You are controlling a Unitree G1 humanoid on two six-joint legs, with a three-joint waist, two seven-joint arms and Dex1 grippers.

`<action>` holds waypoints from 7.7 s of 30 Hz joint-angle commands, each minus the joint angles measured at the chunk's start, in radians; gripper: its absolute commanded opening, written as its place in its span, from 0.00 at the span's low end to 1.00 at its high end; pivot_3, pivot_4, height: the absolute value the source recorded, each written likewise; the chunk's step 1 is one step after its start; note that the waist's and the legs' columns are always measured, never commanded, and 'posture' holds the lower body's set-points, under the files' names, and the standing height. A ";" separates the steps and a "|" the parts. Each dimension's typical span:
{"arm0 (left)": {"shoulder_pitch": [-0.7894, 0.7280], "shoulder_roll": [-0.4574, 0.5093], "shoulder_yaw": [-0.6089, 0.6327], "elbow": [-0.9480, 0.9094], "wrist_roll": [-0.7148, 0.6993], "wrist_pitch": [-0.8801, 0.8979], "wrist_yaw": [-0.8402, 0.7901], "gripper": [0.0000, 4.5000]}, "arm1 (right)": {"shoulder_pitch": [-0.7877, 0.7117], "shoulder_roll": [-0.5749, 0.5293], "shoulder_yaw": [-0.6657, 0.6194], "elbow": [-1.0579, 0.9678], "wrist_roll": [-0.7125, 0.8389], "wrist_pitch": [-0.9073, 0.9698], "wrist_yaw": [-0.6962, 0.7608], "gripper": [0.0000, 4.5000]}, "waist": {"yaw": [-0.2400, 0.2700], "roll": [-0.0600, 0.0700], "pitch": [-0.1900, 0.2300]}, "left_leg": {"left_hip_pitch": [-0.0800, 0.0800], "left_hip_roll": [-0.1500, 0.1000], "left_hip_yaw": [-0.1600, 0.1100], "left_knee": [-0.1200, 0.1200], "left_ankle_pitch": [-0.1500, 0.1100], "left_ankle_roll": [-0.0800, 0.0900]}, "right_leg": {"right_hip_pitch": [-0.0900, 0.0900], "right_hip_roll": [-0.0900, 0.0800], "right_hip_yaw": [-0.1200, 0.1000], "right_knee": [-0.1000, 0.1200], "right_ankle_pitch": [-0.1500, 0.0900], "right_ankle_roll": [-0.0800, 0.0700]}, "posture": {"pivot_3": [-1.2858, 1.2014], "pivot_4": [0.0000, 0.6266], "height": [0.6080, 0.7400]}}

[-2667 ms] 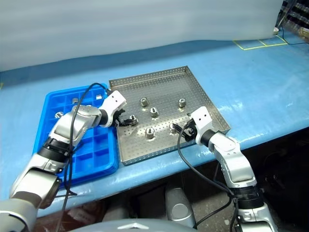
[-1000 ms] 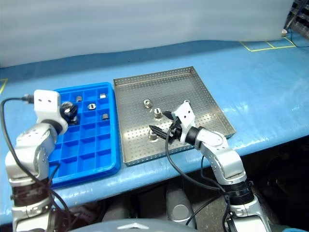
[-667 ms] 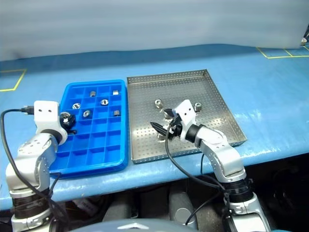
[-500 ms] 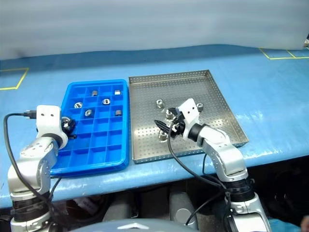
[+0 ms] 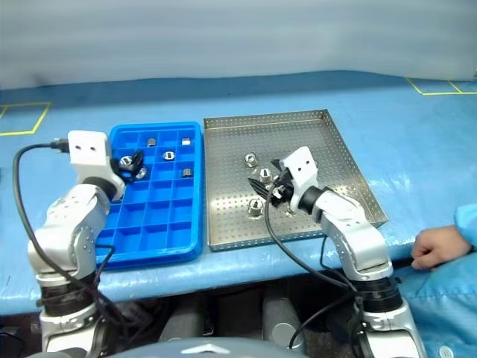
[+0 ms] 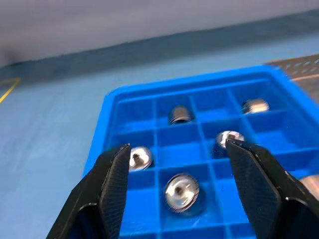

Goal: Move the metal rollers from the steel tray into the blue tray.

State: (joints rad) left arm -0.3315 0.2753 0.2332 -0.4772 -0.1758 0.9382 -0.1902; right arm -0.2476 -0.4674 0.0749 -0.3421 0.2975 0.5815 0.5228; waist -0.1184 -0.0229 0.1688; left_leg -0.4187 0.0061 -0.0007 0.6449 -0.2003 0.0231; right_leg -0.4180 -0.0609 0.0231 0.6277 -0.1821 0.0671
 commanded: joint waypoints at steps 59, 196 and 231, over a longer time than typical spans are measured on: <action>-0.098 0.195 -0.583 0.326 0.080 -0.157 -0.503 0.73 | 0.132 -0.044 -0.088 -0.150 -0.035 0.053 -0.057 0.89 | -0.219 0.004 -0.002 | -0.005 0.000 0.001 0.002 -0.001 0.003 | -0.007 0.002 0.009 0.001 0.001 0.004 | 0.37 0.24 1.00; 0.668 0.458 0.397 -0.399 -0.125 0.152 -0.558 0.36 | -0.022 0.057 0.232 -0.072 0.015 0.025 0.206 0.89 | 0.039 -0.006 -0.002 | 0.003 0.003 0.014 0.002 -0.007 0.000 | -0.012 -0.001 0.018 0.001 0.002 0.004 | 0.51 0.24 1.00; 0.160 0.256 -0.123 -0.024 -0.221 -0.181 -0.407 0.80 | 0.034 0.014 0.172 -0.135 -0.064 0.052 0.056 0.89 | 0.041 -0.007 -0.003 | 0.001 0.005 0.019 0.004 -0.008 0.004 | -0.008 -0.001 0.012 0.000 0.001 0.002 | 0.43 0.24 1.00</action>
State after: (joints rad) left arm -0.1315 0.5423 0.1578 -0.5362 -0.4178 0.7909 -0.6167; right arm -0.2114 -0.4507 0.2760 -0.4282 0.2354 0.6415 0.5871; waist -0.0769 -0.0301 0.1661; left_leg -0.4185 0.0107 0.0196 0.6494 -0.2087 0.0276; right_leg -0.4264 -0.0614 0.0348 0.6279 -0.1810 0.0689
